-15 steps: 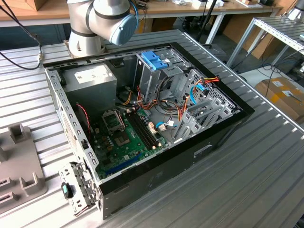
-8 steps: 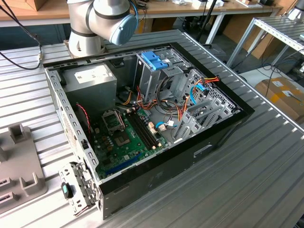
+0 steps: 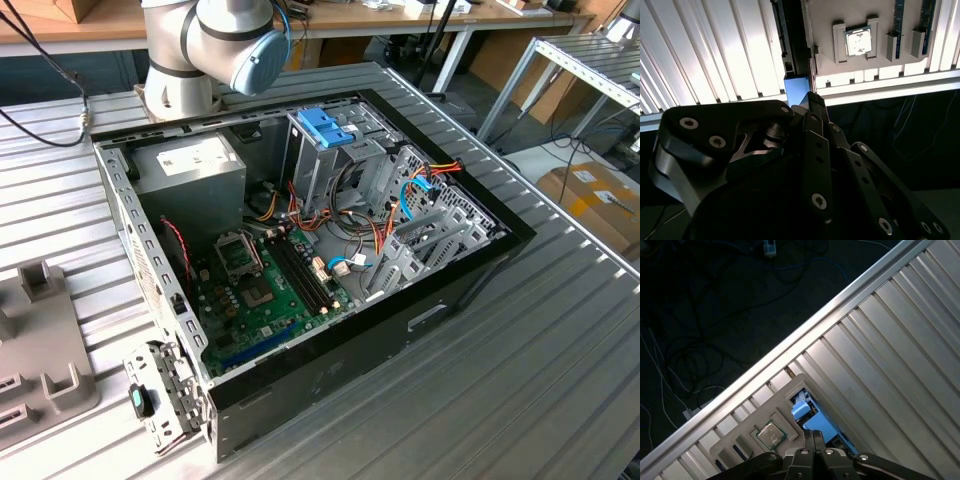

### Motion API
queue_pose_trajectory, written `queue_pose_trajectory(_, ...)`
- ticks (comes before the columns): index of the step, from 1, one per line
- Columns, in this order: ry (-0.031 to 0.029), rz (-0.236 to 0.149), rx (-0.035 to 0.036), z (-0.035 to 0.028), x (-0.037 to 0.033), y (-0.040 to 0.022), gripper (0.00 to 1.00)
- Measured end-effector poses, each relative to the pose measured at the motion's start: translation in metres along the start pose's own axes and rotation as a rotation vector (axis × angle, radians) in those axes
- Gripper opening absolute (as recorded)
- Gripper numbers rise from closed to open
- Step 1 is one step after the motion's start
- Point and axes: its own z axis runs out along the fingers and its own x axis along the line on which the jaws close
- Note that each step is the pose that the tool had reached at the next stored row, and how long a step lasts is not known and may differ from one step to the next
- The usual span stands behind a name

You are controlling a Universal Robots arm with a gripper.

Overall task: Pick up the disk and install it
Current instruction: 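Pick up the disk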

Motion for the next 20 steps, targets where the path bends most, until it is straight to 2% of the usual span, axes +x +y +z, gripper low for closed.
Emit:
queue_pose_trajectory(3, 0.0004, -0.032, 0.0004, 0.0002, 0.0000, 0.0000, 0.11)
queue_pose_trajectory(4, 0.0009, -0.054, 0.0006, 0.0002, 0.0000, 0.0000, 0.11)
queue_pose_trajectory(7, 0.0024, -0.156, 0.0018, 0.0007, -0.0001, 0.0000, 0.11)
queue_pose_trajectory(11, 0.0036, -0.231, 0.0027, 0.0011, 0.0000, 0.0000, 0.11)
queue_pose_trajectory(13, 0.0044, -0.288, 0.0033, 0.0011, 0.0000, 0.0000, 0.11)
queue_pose_trajectory(17, 0.0052, -0.344, 0.0040, 0.0012, 0.0000, 0.0000, 0.11)
queue_pose_trajectory(20, 0.0056, -0.371, 0.0043, 0.0012, 0.0000, 0.0000, 0.11)
